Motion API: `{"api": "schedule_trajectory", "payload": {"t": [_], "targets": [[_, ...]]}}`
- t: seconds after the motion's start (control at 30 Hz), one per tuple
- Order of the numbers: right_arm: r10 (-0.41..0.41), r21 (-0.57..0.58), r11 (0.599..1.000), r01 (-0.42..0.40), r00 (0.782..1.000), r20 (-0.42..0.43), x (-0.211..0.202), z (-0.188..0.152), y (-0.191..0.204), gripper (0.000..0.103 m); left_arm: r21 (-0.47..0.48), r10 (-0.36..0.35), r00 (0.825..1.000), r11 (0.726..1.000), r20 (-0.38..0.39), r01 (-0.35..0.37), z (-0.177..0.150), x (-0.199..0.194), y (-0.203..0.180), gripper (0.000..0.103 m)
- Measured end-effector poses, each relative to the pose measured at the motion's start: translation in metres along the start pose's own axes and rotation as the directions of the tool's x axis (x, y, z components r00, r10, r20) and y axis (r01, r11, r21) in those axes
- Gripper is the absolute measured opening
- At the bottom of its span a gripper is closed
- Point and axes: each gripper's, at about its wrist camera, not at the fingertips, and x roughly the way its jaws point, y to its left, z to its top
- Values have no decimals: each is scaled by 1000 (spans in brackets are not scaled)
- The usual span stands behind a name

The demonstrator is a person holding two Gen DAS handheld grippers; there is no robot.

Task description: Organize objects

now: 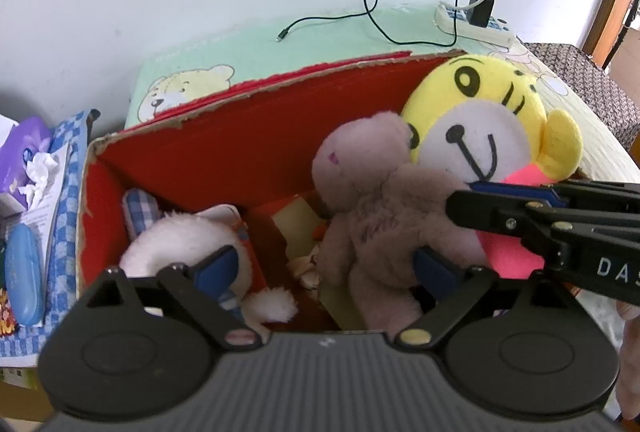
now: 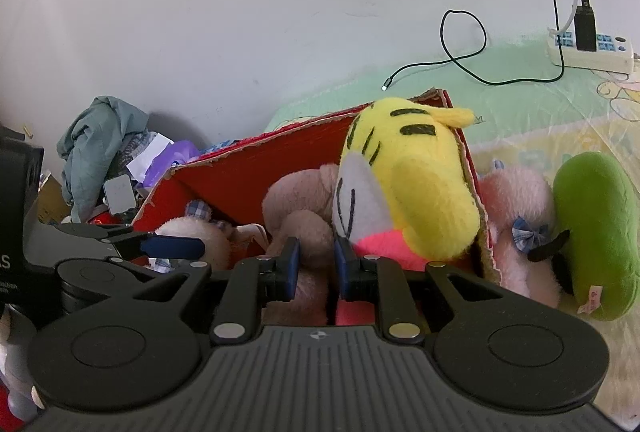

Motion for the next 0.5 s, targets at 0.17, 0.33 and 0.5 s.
{"api": "schedule_trajectory", "payload": {"t": [0.17,0.33,0.5], "targets": [[-9,-10,1000,9,1000,5,1,-1,2,19,11,2,1000,1000,-4,-2,0,0,-1,97],[-16,-17,1000,16,1000,10,2,-3,4,19,22,9,1000,1000,-2,-9,-1,0,-3,97],[-18,-17,1000,18,1000,7,1,-3,4,19,25,9,1000,1000,1,-10,-1,0,-4,97]]}}
